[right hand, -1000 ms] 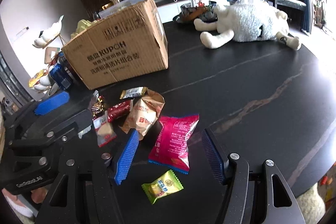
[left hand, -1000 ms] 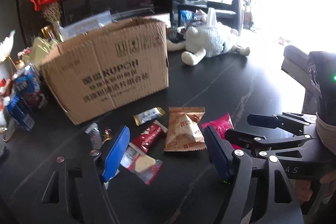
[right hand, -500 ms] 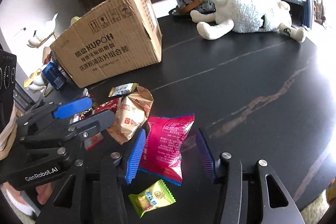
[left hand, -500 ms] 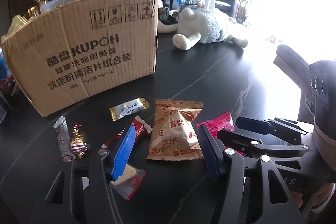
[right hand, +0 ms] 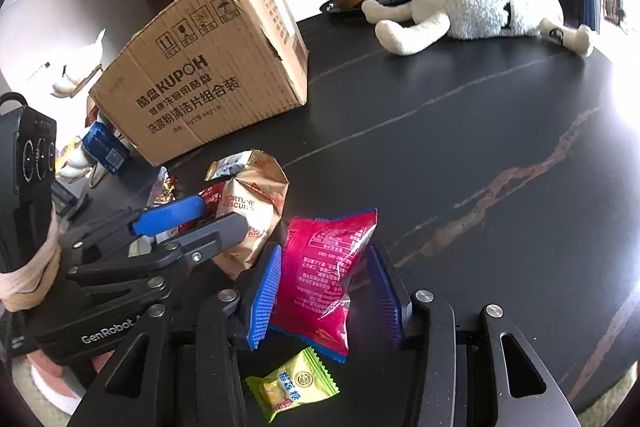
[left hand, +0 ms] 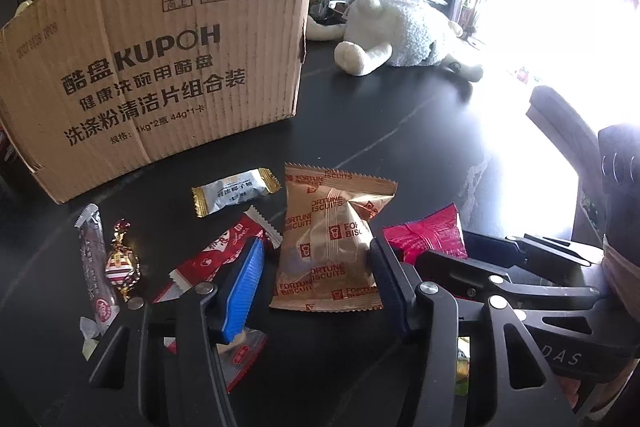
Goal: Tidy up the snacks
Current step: 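Grasp the orange Fortune Biscuits packet with the left tool while the right tool grasps the pink packet, then carry both packets over the cardboard box and open both tools to drop them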
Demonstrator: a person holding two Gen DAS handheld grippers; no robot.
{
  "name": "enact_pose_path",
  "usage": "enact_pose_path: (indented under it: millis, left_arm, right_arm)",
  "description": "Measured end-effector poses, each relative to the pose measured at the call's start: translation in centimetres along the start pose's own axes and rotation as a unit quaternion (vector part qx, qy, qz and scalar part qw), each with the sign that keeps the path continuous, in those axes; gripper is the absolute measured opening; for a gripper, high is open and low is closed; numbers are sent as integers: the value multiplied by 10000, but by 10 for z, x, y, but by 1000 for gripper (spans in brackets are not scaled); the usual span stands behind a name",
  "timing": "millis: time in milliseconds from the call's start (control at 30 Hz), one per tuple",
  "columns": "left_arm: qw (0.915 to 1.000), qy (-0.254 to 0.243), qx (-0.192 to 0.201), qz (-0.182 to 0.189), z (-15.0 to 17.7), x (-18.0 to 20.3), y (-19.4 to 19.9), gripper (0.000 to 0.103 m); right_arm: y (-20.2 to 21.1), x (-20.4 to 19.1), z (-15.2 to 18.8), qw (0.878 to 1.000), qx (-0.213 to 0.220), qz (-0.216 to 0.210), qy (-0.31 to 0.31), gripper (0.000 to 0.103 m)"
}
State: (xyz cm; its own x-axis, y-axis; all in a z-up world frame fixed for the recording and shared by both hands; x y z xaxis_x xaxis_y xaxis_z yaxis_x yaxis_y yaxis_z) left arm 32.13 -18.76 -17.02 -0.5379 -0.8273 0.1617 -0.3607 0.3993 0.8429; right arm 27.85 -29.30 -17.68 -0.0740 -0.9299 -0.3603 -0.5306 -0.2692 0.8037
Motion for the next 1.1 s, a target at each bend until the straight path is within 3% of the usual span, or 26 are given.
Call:
enact_pose_path:
  millis: [600,867,1100]
  left_arm:
    - [9994,297,-90,145,-1,5,-12,44]
    - [9995,271,131,-81,-2,3,8,44]
    - [9990,280,312,-183,-2,3,32,44]
  right_arm:
    - [2,7,-1,9998,41,-46,-197,39]
    - [4,8,-2,9996,56,-49,-258,39]
    - [25,-3,-7,9992,364,-79,-139,39]
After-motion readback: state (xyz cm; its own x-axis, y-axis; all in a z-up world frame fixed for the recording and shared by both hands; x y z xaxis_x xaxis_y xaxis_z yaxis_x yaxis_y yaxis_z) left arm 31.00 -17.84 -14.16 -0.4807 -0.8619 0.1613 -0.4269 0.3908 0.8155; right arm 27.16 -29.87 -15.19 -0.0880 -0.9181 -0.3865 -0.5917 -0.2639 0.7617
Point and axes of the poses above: each gripper's, at about its wrist camera, not at the fingertips, and y roughly against the way its jaws point, x to its right, z to its underside, the point moved 7 cm from there along -y, roughly the way its jaws point, and after that the axes turned 6 degrees about -x, right-handed, at the moved point
